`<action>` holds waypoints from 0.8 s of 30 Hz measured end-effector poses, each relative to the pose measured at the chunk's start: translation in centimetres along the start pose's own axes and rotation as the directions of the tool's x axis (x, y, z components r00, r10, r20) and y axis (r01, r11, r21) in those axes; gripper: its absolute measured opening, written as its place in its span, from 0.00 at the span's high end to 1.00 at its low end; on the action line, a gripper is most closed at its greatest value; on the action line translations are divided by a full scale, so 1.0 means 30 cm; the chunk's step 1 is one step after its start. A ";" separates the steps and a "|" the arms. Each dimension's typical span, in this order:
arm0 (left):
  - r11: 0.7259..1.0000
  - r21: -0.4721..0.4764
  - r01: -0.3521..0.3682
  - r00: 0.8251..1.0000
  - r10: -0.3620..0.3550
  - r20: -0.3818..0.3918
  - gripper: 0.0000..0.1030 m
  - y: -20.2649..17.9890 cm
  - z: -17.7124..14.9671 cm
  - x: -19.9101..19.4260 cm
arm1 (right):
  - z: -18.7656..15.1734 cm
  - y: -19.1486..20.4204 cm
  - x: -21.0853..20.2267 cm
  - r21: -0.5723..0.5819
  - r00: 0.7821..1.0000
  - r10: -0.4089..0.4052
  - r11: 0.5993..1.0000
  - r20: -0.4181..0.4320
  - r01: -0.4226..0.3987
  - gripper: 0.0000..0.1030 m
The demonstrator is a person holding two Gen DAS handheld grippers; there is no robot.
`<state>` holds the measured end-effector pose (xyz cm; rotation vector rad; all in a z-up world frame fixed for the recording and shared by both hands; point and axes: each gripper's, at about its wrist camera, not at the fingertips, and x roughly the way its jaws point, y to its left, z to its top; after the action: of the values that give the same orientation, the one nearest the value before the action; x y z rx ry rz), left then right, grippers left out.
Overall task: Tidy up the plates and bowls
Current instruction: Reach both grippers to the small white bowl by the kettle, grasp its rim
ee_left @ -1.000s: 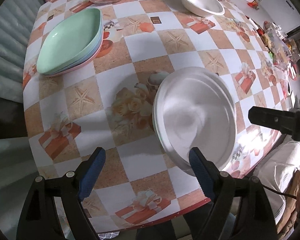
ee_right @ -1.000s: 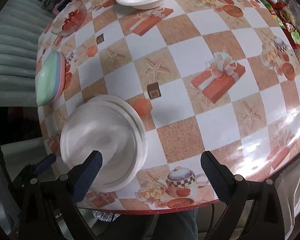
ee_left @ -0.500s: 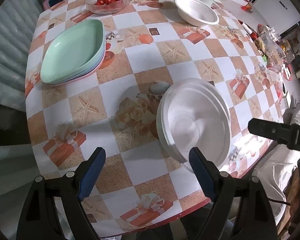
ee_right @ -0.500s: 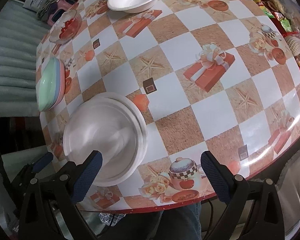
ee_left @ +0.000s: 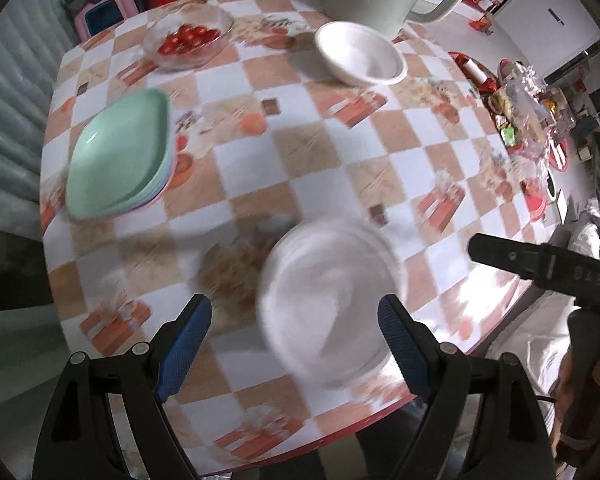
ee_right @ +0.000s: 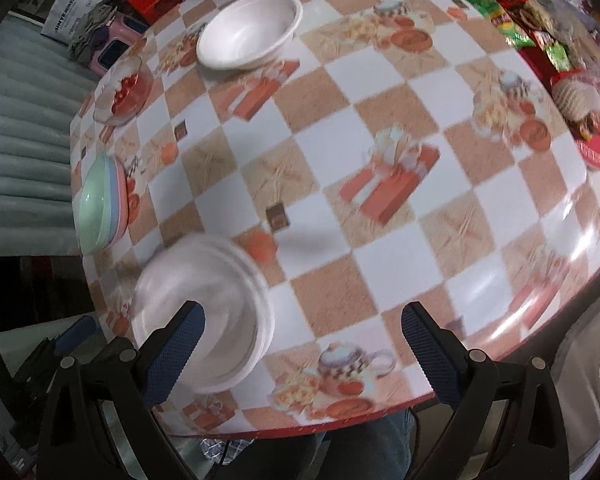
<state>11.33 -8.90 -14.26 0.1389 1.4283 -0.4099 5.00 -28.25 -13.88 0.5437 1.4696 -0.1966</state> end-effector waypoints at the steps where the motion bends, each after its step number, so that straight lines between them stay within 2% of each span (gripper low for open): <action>1: 1.000 -0.010 0.003 1.000 -0.003 -0.001 0.15 -0.026 0.024 0.005 | 0.030 -0.012 -0.004 -0.017 1.000 -0.007 1.000 0.000 0.007 0.03; 6: 0.998 -0.065 -0.007 1.000 0.006 -0.027 0.15 -0.119 0.124 0.052 | 0.180 -0.053 -0.003 -0.126 0.999 -0.055 0.991 0.001 0.054 0.03; 12: 0.989 -0.144 -0.034 0.998 0.027 -0.049 0.15 -0.188 0.277 0.122 | 0.388 -0.076 0.003 -0.228 0.998 -0.058 0.972 -0.010 0.054 0.03; 17: 0.974 -0.215 -0.065 0.997 0.053 -0.059 0.15 -0.196 0.411 0.188 | 0.559 -0.076 0.035 -0.282 0.998 -0.061 0.958 -0.020 0.053 0.03; 24: 0.949 -0.289 -0.127 0.992 0.118 -0.051 0.15 -0.160 0.592 0.276 | 0.728 -0.049 0.100 -0.318 0.999 -0.045 0.948 -0.026 0.034 0.03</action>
<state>26.85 -20.87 -19.02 -0.0053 1.4876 -0.0918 24.05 -38.98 -16.96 0.2569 1.5076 0.0196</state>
